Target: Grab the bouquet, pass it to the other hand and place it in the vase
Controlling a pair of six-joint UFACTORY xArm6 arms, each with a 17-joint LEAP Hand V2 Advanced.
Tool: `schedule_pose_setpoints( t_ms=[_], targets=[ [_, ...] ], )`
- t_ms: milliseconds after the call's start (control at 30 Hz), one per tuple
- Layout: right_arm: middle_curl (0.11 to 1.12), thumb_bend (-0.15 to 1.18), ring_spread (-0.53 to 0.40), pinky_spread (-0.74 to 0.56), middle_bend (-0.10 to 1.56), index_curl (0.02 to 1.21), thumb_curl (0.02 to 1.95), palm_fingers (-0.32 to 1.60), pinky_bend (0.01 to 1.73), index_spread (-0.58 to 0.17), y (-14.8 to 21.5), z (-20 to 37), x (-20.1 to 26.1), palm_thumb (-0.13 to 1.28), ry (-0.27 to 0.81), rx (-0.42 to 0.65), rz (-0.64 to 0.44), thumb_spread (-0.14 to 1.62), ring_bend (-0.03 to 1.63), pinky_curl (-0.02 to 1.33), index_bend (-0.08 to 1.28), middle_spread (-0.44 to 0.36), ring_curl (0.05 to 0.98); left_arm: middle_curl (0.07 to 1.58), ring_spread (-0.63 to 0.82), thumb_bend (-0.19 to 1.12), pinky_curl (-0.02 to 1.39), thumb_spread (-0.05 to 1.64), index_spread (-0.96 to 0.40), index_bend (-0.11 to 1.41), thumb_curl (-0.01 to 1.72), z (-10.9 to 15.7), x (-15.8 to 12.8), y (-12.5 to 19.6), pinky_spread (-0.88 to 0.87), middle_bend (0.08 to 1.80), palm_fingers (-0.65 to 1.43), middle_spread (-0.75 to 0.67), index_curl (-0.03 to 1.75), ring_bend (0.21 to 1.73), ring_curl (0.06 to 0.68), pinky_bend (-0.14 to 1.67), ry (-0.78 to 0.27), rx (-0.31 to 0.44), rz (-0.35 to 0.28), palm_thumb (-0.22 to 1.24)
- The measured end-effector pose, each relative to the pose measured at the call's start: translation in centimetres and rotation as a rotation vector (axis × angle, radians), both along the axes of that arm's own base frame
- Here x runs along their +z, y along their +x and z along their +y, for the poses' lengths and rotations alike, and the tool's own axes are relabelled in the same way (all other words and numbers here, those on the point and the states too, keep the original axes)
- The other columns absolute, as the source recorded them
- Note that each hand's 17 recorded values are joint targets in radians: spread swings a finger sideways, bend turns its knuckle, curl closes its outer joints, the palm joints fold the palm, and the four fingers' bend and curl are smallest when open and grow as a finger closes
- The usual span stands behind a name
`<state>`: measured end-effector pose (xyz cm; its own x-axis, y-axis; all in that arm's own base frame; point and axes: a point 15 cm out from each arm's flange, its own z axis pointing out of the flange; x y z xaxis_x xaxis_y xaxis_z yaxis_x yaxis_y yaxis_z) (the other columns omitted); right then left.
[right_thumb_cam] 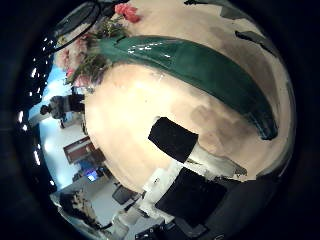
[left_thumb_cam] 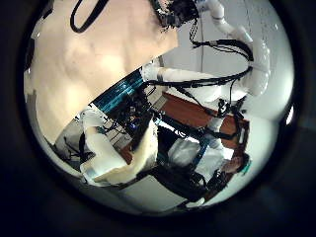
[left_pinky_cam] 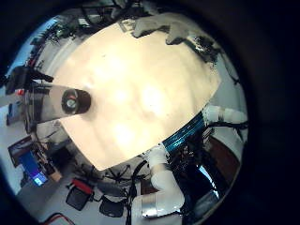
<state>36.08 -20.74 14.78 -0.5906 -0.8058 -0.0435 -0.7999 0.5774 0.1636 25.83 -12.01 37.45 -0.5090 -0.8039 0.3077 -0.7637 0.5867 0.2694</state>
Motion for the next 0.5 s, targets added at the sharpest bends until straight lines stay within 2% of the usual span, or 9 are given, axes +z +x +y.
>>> schedule_pose_setpoints(
  t_ms=[200,500],
  targets=[
    [0.46,-0.02,-0.13,-0.01,0.56,0.42,0.34,0.57,0.75,-0.175,-2.2,1.4,-2.3,0.35,0.026,0.006,0.053,1.11,1.0,0.19,0.2,0.026,0.369,0.32,0.52,-0.02,0.17,1.17,0.0,0.18,0.29,-0.4,0.0,0.3,0.61,0.19,0.1,0.31,0.36,0.49,0.202,0.37,0.0,-0.008,0.004,0.29],
    [0.48,-0.01,-0.151,-0.02,0.6,0.45,0.36,0.6,0.76,-0.189,-1.9,2.1,-2.6,0.41,0.025,0.029,0.06,1.09,1.03,0.13,0.21,-0.004,0.374,0.32,0.52,-0.02,0.17,1.17,0.0,0.18,0.29,-0.7,0.0,0.4,0.61,0.19,0.11,0.31,0.36,0.49,0.2,0.37,0.0,-0.013,0.007,0.29]
  ],
)
